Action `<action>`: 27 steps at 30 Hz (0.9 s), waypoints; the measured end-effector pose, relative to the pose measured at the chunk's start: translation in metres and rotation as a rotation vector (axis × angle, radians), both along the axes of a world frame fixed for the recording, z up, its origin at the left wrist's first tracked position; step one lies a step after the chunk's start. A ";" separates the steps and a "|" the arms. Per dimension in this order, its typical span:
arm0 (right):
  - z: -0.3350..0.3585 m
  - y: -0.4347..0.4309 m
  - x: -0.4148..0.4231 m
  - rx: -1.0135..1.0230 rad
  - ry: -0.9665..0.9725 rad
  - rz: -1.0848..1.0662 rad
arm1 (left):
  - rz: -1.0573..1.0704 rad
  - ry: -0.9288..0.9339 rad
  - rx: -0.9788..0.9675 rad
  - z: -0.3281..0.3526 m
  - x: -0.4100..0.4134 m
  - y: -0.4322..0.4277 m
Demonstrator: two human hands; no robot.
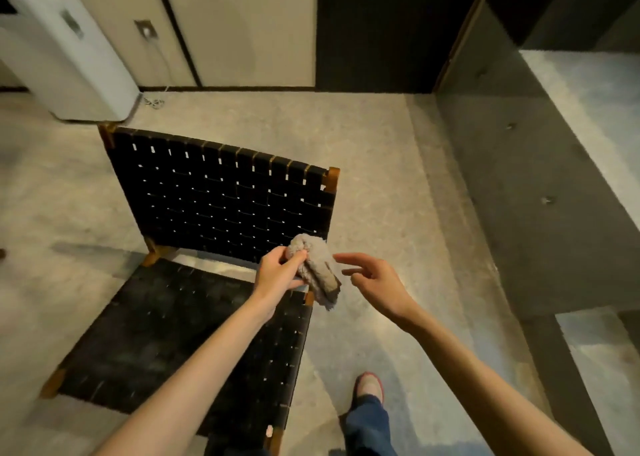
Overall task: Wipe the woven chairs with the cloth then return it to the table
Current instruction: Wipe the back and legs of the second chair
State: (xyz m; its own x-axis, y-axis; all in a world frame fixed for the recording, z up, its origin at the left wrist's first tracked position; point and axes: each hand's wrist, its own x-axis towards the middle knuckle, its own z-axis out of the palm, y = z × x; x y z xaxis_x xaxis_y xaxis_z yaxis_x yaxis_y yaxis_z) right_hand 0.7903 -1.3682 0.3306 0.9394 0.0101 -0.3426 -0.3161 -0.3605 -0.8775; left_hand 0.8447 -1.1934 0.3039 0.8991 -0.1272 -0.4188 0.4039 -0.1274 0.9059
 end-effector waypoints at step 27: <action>-0.080 -0.049 0.169 -0.173 -0.236 0.042 | 0.487 -0.538 0.322 -0.044 0.108 -0.075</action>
State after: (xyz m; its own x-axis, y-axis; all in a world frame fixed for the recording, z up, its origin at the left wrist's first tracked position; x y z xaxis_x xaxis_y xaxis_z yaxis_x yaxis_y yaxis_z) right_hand 0.9592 -1.4175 0.2506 0.9934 0.0111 -0.1142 -0.0919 -0.5195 -0.8495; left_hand 0.9524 -1.2679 0.2599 0.9118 0.3861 0.1400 -0.0014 -0.3382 0.9411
